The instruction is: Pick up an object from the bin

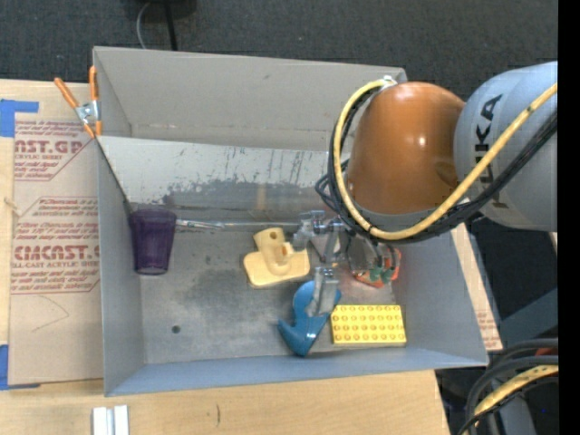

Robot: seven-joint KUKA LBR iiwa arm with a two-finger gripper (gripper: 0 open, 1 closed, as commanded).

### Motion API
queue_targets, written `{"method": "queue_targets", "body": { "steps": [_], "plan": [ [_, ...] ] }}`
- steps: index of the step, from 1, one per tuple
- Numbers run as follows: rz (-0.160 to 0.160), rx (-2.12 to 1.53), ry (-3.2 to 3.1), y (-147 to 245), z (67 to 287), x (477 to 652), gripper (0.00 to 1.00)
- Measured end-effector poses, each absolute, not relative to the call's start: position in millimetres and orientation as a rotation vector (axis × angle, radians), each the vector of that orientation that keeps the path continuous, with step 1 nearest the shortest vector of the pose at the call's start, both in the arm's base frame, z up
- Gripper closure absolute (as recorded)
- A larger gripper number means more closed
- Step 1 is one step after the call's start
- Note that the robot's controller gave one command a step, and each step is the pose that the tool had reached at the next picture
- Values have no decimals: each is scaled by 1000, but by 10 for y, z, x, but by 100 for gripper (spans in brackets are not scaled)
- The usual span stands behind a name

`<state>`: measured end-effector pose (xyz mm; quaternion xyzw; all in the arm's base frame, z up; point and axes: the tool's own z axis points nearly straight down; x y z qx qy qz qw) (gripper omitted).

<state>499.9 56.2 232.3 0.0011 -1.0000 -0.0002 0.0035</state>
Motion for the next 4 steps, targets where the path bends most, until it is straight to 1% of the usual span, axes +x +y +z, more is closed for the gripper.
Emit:
{"method": "queue_targets", "body": {
  "steps": [1, 2, 3, 4],
  "plan": [
    [-2, 1, -3143, 559, 2368, 5013, 0],
    [-3, 19, -3153, 469, 2046, 5161, 0],
    [-1, 126, -3142, 295, 1582, 5359, 0],
    [-3, 61, -3157, 440, 1158, 5552, 0]
  ]
}}
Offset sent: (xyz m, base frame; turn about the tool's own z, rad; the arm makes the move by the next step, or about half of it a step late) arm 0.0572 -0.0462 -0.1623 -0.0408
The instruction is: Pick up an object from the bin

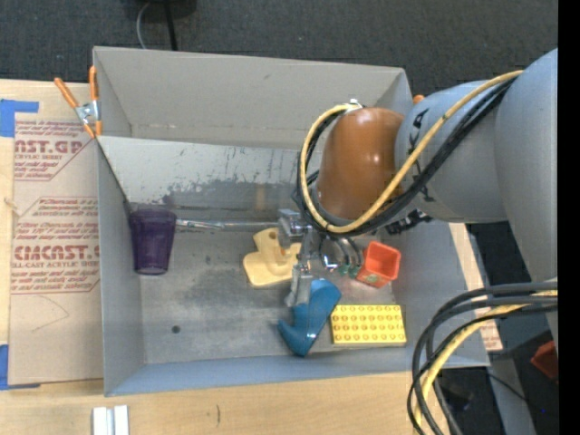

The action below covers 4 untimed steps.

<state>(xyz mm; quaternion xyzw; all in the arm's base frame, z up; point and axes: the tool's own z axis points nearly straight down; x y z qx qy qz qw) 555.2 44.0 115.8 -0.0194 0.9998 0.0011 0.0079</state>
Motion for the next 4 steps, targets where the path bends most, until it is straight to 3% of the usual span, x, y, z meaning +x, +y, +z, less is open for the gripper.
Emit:
{"method": "queue_targets", "body": {
  "steps": [1, 2, 3, 4],
  "plan": [
    [5, -186, 3089, 463, 882, 5851, 100],
    [5, -187, 3089, 463, 882, 5851, 100],
    [1, -188, 3108, 434, 1009, 5684, 100],
    [1, -188, 3108, 434, 1009, 5684, 100]
  ]
}}
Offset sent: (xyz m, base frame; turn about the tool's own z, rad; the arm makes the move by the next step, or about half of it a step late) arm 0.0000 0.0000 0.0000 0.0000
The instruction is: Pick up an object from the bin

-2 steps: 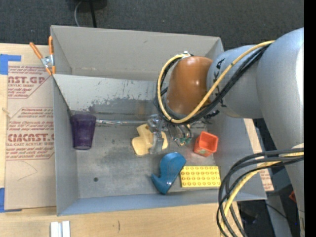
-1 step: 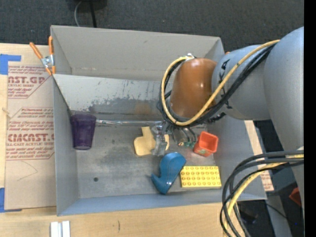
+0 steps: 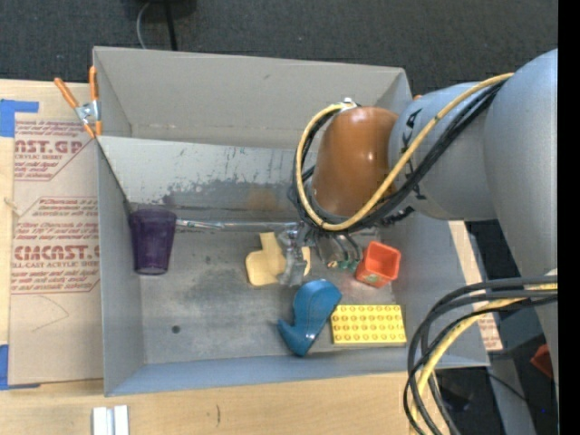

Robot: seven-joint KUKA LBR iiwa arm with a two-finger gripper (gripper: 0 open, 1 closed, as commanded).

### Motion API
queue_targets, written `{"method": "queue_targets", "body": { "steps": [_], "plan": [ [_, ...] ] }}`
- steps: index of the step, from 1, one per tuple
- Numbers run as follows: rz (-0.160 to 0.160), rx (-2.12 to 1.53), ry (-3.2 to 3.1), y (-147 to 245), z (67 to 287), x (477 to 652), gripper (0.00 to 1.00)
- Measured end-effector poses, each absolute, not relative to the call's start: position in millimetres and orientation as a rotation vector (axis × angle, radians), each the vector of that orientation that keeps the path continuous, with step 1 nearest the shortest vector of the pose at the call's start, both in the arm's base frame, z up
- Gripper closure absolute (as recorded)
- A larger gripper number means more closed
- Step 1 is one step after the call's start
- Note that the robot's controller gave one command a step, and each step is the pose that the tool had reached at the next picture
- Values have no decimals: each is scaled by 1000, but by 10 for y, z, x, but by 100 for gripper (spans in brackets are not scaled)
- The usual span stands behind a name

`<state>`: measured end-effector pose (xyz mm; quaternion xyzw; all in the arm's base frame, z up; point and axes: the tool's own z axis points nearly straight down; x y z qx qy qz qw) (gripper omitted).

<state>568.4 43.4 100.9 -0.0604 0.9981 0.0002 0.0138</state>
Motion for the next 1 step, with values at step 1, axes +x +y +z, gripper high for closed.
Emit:
{"method": "queue_targets", "body": {
  "steps": [1],
  "plan": [
    [-2, -152, 3086, 664, 913, 5894, 100]
  ]
}}
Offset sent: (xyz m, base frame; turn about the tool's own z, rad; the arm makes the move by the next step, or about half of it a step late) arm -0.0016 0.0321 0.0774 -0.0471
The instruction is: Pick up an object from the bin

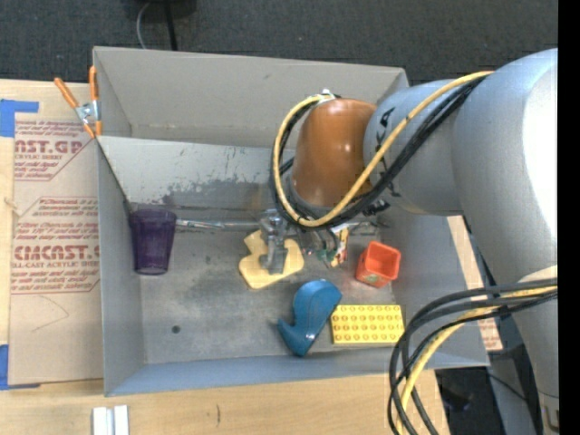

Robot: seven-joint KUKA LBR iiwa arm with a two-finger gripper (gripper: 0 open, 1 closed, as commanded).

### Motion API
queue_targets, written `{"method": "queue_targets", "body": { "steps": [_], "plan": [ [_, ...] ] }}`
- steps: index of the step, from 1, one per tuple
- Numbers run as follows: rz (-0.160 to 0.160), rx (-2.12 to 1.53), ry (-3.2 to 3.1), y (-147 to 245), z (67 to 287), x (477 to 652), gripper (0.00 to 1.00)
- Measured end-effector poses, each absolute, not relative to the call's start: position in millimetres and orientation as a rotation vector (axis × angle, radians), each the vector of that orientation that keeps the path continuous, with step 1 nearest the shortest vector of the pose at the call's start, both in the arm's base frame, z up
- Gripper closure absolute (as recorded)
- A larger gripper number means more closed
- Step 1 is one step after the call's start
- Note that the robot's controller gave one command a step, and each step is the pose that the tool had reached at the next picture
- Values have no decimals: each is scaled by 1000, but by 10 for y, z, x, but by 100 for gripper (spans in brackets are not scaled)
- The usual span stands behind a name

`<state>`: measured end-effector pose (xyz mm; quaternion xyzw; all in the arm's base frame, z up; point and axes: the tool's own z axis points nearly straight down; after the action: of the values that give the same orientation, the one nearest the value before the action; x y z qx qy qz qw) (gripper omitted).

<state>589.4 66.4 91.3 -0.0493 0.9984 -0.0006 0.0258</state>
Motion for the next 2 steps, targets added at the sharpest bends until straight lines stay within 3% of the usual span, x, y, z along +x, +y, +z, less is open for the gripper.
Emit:
{"method": "queue_targets", "body": {
  "steps": [1, 2],
  "plan": [
    [1, -261, 3100, 762, 1784, 5673, 100],
    [1, -261, 3100, 763, 1784, 5673, 0]
  ]
}}
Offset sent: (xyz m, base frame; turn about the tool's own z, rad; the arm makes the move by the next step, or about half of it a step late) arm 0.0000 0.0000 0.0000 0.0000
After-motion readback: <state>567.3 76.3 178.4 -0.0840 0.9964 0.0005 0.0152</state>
